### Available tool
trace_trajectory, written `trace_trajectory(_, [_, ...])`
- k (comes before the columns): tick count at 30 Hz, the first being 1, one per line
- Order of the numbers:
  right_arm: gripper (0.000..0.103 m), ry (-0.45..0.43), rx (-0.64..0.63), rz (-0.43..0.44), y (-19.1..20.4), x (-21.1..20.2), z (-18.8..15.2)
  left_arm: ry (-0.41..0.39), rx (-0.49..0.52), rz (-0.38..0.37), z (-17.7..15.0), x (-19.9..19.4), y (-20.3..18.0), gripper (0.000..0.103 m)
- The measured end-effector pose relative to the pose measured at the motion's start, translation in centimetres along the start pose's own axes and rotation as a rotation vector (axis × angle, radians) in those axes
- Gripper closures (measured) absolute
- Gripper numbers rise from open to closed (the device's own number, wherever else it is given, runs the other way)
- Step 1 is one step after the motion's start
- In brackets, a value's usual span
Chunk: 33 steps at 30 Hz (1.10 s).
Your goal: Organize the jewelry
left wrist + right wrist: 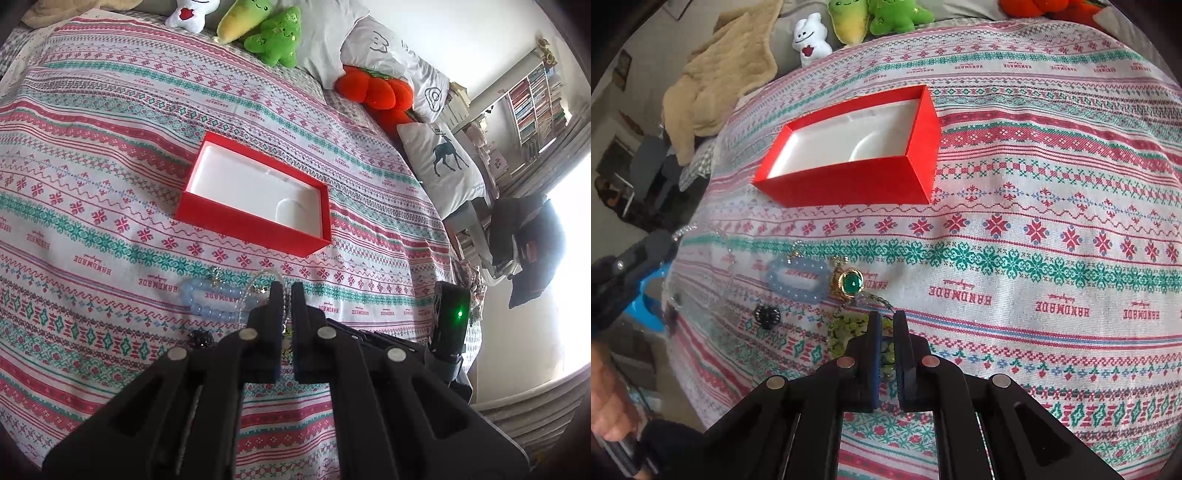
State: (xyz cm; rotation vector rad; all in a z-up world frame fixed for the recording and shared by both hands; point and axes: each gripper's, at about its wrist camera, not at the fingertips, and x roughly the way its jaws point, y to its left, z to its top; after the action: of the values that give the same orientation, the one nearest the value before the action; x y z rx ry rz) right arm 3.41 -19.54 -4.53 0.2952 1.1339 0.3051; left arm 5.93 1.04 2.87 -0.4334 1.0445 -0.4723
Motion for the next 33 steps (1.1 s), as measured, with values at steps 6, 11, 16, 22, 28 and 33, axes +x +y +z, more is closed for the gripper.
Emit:
trace_trajectory(6, [0.095, 0.03, 0.026, -0.033, -0.9, 1.3, 0.6, 0.007, 0.002, 0.004, -0.1, 0.1, 0.1, 0.098])
trace_trajectory(11, [0.096, 0.025, -0.036, -0.042, 0.2, 1.9, 1.1, 0.005, 0.003, 0.002, 0.0, 0.1, 0.1, 0.098])
trace_trajectory(16, [0.1, -0.019, -0.085, -0.03, 1.6, 0.5, 0.8, 0.007, 0.004, -0.002, 0.0, 0.1, 0.2, 0.098])
trace_trajectory(22, [0.1, -0.037, -0.09, 0.015, 1.7, -0.7, 0.5, 0.003, 0.004, -0.003, 0.0, -0.1, 0.1, 0.098])
trace_trajectory(28, [0.083, 0.019, -0.09, -0.092, 0.9, 1.8, 1.0, 0.01, 0.007, 0.001, -0.1, 0.0, 0.2, 0.098])
trace_trajectory(33, [0.091, 0.028, -0.122, -0.12, 1.5, 2.9, 1.2, 0.009, 0.007, 0.001, 0.0, 0.0, 0.1, 0.098])
